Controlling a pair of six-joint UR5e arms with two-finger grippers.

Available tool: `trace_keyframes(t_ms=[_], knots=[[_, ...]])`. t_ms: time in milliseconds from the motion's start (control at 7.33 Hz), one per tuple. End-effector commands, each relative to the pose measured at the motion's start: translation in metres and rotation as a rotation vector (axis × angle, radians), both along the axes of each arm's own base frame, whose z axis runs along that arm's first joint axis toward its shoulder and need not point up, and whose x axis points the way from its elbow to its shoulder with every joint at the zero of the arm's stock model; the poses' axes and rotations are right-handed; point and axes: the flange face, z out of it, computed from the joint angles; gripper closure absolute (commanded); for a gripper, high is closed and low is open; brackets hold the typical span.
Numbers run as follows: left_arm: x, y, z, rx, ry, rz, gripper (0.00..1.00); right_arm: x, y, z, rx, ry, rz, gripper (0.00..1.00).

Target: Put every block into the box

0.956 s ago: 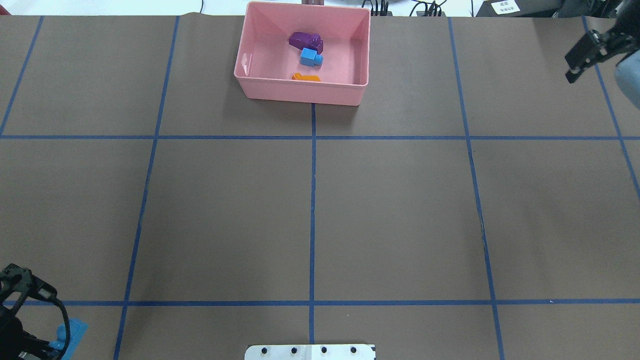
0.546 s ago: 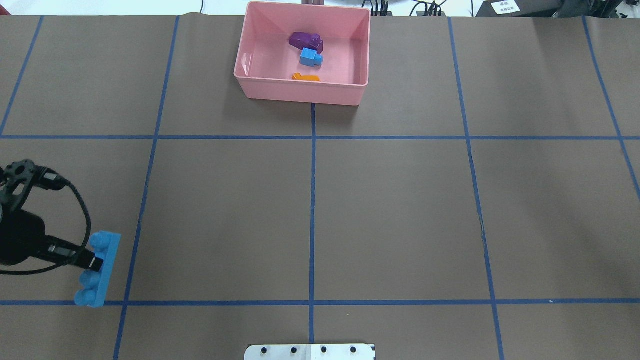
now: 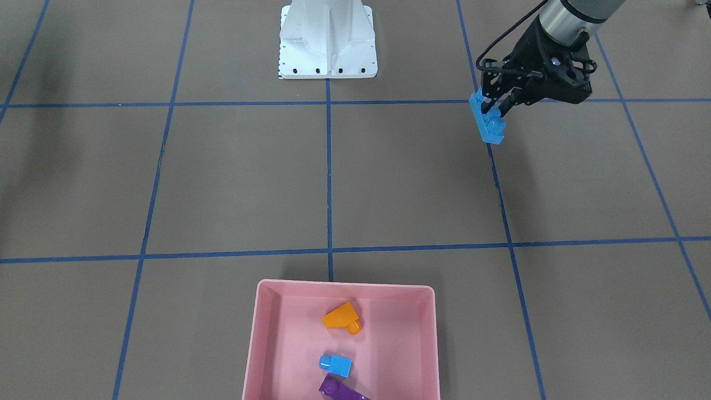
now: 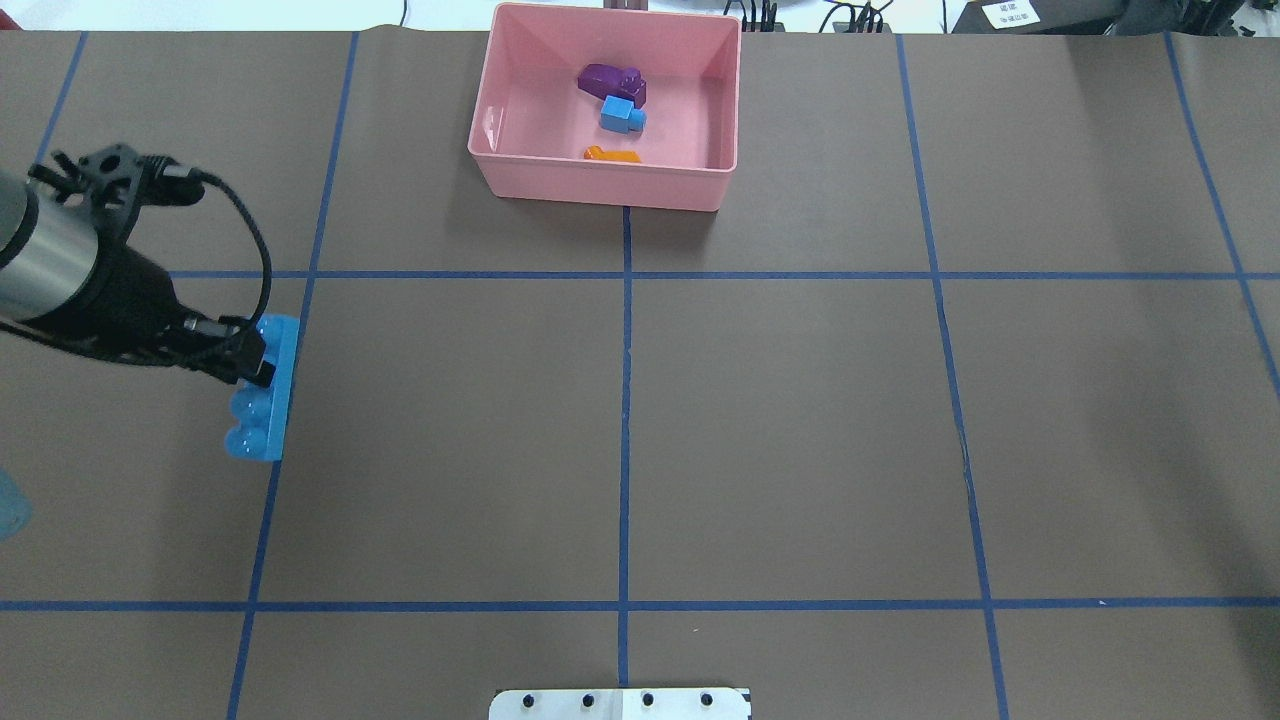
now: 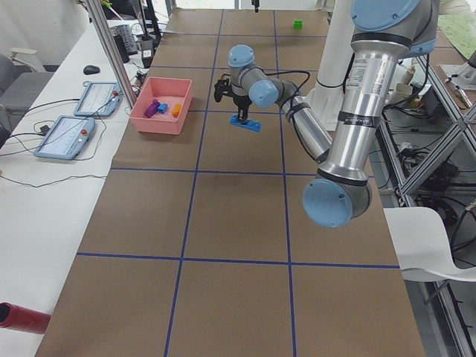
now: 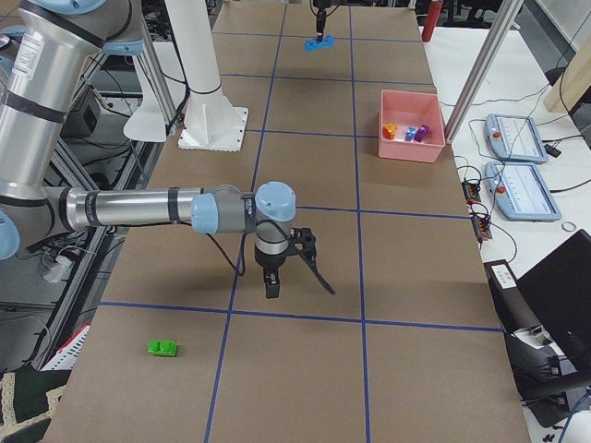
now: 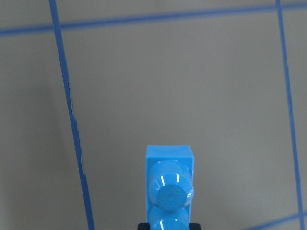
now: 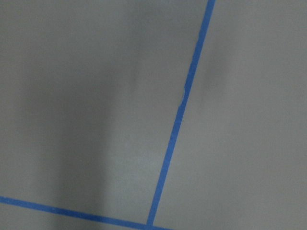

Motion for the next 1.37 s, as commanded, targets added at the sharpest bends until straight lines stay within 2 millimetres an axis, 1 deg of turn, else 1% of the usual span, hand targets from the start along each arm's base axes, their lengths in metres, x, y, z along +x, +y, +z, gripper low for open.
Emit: trace_keyframes(t_ms=[0,137,273,410,546,683,819,956,1229], knots=[[-0.008,-0.079,-0.054,-0.051,0.035,-0.090,1.00,0.014,0.073,0.048,-0.018,0.001,0.005,0.01],[0.004,-0.109,-0.088,-0.101,0.056,-0.146,1.00,0.018,0.100,0.067,-0.012,-0.008,0.005,0.01],[0.026,-0.148,-0.135,-0.159,0.069,-0.195,1.00,0.024,0.129,0.101,-0.001,-0.011,0.006,0.01],[0.036,-0.166,-0.152,-0.169,0.066,-0.224,1.00,0.030,0.161,0.137,0.010,-0.015,0.009,0.01],[0.039,-0.167,-0.152,-0.164,0.068,-0.229,1.00,0.031,0.186,0.161,0.006,-0.053,0.022,0.01],[0.046,-0.177,-0.156,-0.166,0.073,-0.234,1.00,0.032,0.203,0.175,-0.009,-0.081,0.040,0.01],[0.054,-0.193,-0.169,-0.161,0.066,-0.275,1.00,0.034,0.220,0.189,-0.029,-0.102,0.043,0.01],[0.060,-0.193,-0.172,-0.153,0.066,-0.286,1.00,0.034,0.228,0.196,-0.047,-0.111,0.043,0.01],[0.060,-0.193,-0.173,-0.150,0.066,-0.286,1.00,0.031,0.231,0.194,-0.063,-0.158,0.041,0.01]])
